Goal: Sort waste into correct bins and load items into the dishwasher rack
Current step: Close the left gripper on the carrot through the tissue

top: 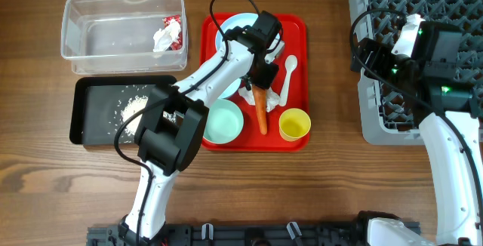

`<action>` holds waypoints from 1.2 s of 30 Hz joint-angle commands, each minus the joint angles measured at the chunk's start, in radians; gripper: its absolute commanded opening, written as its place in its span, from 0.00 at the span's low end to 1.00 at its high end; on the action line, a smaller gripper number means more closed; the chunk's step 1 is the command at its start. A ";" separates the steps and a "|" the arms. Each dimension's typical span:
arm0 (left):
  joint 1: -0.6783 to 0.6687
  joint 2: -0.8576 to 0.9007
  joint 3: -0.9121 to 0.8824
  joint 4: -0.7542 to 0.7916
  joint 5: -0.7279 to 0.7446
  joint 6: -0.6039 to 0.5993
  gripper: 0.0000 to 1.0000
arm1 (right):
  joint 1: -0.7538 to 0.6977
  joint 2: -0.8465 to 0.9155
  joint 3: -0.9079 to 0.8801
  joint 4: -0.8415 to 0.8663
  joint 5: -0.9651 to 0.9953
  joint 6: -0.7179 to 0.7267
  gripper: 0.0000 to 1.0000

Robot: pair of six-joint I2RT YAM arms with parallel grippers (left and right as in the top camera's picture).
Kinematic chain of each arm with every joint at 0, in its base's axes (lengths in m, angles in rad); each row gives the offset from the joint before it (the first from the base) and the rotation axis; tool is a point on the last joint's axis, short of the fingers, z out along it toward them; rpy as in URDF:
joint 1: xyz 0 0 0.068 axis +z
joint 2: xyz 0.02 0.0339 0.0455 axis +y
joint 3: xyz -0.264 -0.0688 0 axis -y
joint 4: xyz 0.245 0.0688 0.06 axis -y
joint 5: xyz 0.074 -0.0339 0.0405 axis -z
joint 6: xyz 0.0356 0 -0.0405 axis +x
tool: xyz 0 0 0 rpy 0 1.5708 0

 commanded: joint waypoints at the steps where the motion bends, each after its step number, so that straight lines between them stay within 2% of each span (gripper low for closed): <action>1: -0.023 0.019 -0.006 0.013 -0.014 -0.006 0.36 | -0.002 0.008 0.020 0.002 0.017 -0.011 1.00; 5: -0.027 0.019 -0.006 0.014 -0.021 -0.006 0.36 | -0.002 0.008 0.020 0.002 0.017 -0.011 1.00; 6: -0.027 0.019 -0.006 0.014 -0.021 -0.006 0.33 | -0.002 0.008 0.020 0.002 0.017 -0.011 1.00; 7: -0.027 0.020 -0.006 0.015 -0.021 -0.006 0.28 | -0.002 0.008 0.020 0.002 0.017 -0.011 1.00; 8: -0.027 0.022 -0.006 0.015 -0.021 -0.006 0.14 | -0.002 0.008 0.020 0.002 0.017 -0.011 1.00; 9: -0.027 0.023 -0.006 0.016 -0.021 -0.007 0.04 | -0.002 0.008 0.020 0.002 0.017 -0.011 1.00; 19: -0.027 0.013 0.039 -0.011 -0.021 -0.022 0.04 | -0.002 0.008 0.020 0.002 0.017 -0.011 1.00; 27: -0.027 -0.076 0.132 -0.095 -0.021 -0.034 0.04 | -0.002 0.008 0.020 0.002 0.017 -0.011 1.00; 36: -0.026 -0.159 0.136 -0.107 -0.025 -0.052 0.04 | -0.002 0.008 0.020 0.002 0.017 -0.011 1.00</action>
